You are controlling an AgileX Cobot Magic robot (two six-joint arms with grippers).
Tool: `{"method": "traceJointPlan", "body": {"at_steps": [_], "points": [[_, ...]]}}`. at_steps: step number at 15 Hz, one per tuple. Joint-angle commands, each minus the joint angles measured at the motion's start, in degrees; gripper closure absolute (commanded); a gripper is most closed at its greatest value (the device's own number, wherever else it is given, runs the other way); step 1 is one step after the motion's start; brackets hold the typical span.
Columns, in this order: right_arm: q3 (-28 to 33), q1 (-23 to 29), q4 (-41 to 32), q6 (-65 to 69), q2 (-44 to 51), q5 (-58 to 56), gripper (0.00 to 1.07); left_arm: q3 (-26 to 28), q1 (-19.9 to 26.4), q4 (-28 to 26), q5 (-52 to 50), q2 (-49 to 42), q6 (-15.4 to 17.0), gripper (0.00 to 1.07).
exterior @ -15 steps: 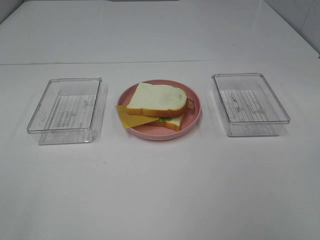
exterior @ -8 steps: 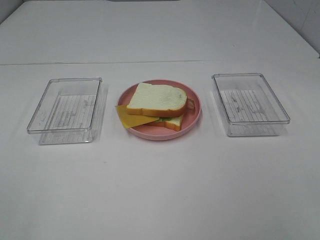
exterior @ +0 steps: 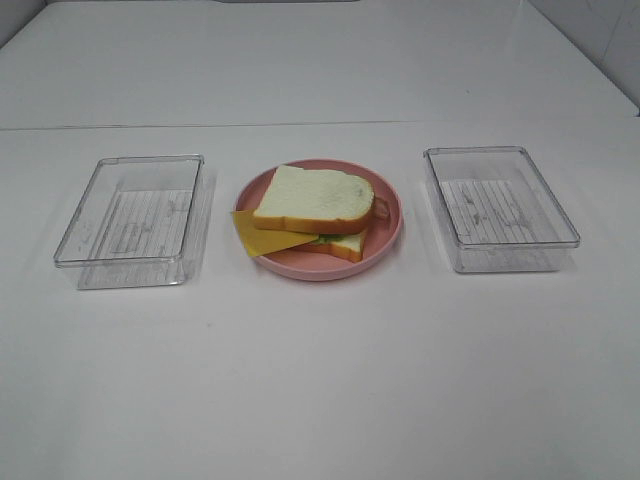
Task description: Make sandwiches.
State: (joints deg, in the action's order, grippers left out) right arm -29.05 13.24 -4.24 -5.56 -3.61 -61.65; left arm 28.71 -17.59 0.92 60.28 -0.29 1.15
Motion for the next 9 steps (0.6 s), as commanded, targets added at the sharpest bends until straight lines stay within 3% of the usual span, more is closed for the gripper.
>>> {"method": "traceJointPlan", "body": {"at_steps": [1, 3, 4, 5, 6, 9], "points": [[0.17, -0.17, 0.0, -0.63, 0.46, 0.8, 0.36, -0.17, 0.23, -0.11, -0.4, -0.46, 0.0, 0.17], [0.17, -0.17, -0.06, -0.63, 0.46, 0.8, 0.36, -0.17, 2.06, 0.0, -0.4, -0.46, 0.0, 0.17], [0.17, -0.17, -0.06, -0.63, 0.52, 0.8, 0.36, -0.17, 4.07, 0.0, -0.4, -0.46, 0.0, 0.17], [0.17, -0.74, -0.06, -0.63, 0.52, 0.8, 0.36, -0.17, 9.45, 0.0, -0.4, -0.57, 0.0, 0.17], [0.17, -1.32, -0.11, -0.63, 0.52, 0.8, 0.36, -0.17, 10.03, 0.0, -0.4, -0.57, 0.0, 0.17], [0.17, -6.88, -0.34, -0.63, 0.52, 0.8, 0.36, -0.17, 17.53, 0.0, -0.4, -0.57, 0.0, 0.17]]}}
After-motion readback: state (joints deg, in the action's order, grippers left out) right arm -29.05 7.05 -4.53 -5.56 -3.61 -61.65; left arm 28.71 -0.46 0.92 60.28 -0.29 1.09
